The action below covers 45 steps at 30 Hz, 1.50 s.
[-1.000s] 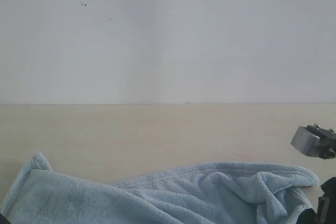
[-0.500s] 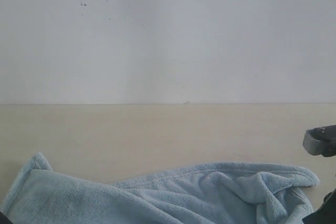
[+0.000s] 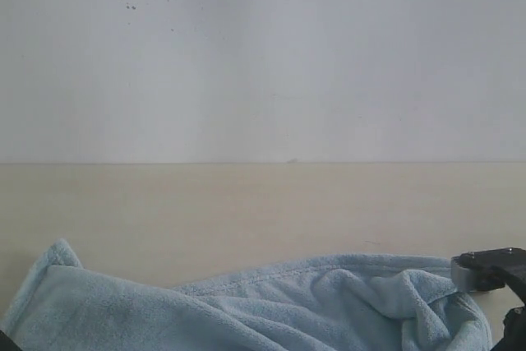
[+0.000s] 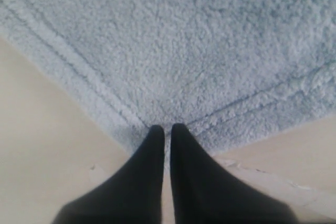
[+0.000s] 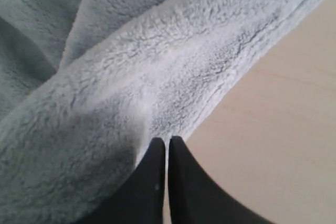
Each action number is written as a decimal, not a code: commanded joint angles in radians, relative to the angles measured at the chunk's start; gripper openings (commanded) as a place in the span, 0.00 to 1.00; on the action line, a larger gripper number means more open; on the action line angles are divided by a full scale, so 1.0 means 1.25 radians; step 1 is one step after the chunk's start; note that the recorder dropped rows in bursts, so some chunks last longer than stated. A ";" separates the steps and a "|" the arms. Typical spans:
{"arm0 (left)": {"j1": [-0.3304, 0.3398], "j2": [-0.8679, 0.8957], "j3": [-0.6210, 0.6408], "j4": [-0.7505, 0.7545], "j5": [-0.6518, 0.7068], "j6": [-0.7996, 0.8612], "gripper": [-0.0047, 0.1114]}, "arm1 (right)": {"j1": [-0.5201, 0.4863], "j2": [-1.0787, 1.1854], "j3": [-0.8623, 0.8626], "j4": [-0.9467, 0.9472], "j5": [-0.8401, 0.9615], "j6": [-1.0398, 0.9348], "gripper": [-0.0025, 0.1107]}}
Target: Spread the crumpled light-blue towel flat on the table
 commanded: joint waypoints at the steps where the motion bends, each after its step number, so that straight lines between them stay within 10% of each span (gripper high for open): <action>1: 0.000 -0.008 0.001 -0.001 -0.006 -0.003 0.08 | 0.000 0.034 -0.003 0.014 -0.005 -0.017 0.04; 19: 0.000 -0.008 0.001 -0.003 -0.004 -0.003 0.08 | 0.000 0.161 -0.003 0.107 -0.050 -0.098 0.04; 45: 0.000 -0.008 0.001 -0.005 0.007 -0.003 0.08 | 0.000 0.163 0.033 -0.688 -0.012 0.637 0.04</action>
